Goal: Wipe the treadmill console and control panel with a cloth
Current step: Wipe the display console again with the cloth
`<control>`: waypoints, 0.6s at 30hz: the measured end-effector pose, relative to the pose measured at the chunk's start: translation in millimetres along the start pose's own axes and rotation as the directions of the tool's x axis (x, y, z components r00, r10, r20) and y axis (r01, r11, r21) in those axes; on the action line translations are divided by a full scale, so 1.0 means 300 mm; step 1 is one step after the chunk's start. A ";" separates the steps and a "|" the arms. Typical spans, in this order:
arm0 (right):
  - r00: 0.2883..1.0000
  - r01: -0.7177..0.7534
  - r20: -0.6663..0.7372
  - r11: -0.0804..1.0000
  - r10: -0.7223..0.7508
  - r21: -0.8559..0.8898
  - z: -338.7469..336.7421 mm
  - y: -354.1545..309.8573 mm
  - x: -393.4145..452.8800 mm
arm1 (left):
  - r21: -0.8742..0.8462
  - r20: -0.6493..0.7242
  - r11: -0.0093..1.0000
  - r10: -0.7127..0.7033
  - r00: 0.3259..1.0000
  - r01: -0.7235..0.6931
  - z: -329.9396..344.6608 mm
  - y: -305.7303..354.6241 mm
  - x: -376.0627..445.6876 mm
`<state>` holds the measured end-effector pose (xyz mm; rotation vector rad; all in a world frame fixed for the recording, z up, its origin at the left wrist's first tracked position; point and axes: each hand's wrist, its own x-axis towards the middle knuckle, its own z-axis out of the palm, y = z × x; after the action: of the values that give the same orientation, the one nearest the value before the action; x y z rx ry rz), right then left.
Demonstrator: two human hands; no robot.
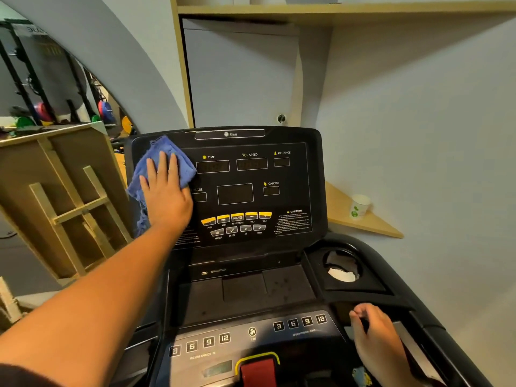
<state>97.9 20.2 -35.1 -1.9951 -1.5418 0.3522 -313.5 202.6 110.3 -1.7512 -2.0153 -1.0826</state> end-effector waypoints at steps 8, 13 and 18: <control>0.969 0.179 -0.111 0.940 -0.219 -0.290 0.057 0.020 0.115 | 0.228 0.002 0.969 0.096 0.995 -0.094 0.096 -0.023 -0.043; 0.968 0.195 -0.073 0.899 -0.241 -0.393 0.090 0.039 0.170 | 0.292 0.094 0.918 0.250 0.964 -0.267 0.114 -0.051 -0.091; 0.964 0.206 -0.081 0.902 -0.254 -0.380 0.098 0.004 0.208 | 0.279 0.080 0.928 0.235 0.969 -0.248 0.085 -0.078 -0.071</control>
<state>101.3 87.4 -50.3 -2.0262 -1.8402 -0.1753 -323.4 204.2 71.0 -1.8185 -1.8113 -0.6430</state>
